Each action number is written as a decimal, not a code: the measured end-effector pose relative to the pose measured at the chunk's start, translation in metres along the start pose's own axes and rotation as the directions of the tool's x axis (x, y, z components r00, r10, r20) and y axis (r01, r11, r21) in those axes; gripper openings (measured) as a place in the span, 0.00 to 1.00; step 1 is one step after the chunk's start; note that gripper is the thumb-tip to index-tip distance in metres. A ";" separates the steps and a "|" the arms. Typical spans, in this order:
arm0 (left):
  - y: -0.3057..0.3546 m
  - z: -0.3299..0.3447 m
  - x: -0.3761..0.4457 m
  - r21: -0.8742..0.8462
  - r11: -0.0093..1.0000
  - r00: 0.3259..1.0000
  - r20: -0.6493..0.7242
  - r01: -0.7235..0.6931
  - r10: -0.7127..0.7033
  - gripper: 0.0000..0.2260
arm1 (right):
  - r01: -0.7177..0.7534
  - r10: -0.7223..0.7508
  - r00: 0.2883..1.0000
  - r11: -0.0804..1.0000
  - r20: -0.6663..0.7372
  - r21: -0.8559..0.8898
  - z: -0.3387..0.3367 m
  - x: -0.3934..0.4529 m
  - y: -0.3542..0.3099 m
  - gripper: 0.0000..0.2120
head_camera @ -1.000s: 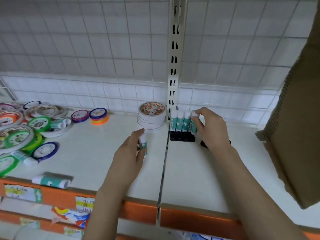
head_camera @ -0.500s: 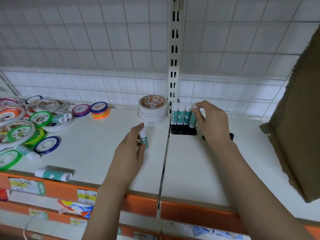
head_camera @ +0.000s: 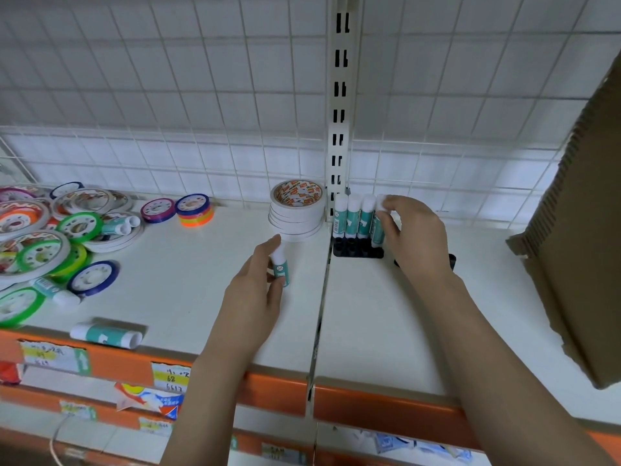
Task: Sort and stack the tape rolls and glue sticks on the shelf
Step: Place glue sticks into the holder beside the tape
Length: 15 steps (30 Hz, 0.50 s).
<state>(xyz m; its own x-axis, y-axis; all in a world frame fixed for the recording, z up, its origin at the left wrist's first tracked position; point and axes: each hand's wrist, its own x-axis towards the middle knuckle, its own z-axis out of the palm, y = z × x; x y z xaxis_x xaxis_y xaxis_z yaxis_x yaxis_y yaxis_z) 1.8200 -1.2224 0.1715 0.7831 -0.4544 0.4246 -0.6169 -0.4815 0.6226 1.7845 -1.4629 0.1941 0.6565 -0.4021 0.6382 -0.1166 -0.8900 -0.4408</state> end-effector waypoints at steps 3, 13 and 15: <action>-0.001 0.000 -0.001 -0.002 1.000 1.000 -0.003 -0.012 0.012 0.24 | -0.013 0.012 1.000 0.999 -0.021 -0.037 0.002 -0.001 -0.003 0.08; -0.002 -0.002 0.002 0.007 0.999 0.999 0.001 -0.044 0.044 0.24 | -0.029 0.027 0.999 0.997 -0.037 -0.075 0.003 -0.003 -0.011 0.06; -0.002 -0.004 0.007 0.035 0.998 0.999 0.015 -0.051 0.050 0.23 | -0.043 0.044 0.999 0.995 0.003 -0.085 -0.001 -0.002 -0.013 0.06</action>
<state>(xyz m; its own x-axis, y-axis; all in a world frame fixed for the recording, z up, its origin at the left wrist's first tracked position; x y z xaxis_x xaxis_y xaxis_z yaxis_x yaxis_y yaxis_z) 1.8270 -1.2216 0.1753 0.7498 -0.4890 0.4457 -0.6583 -0.4837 0.5768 1.7842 -1.4509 0.1988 0.6527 -0.4402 0.6166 -0.2077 -0.8867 -0.4131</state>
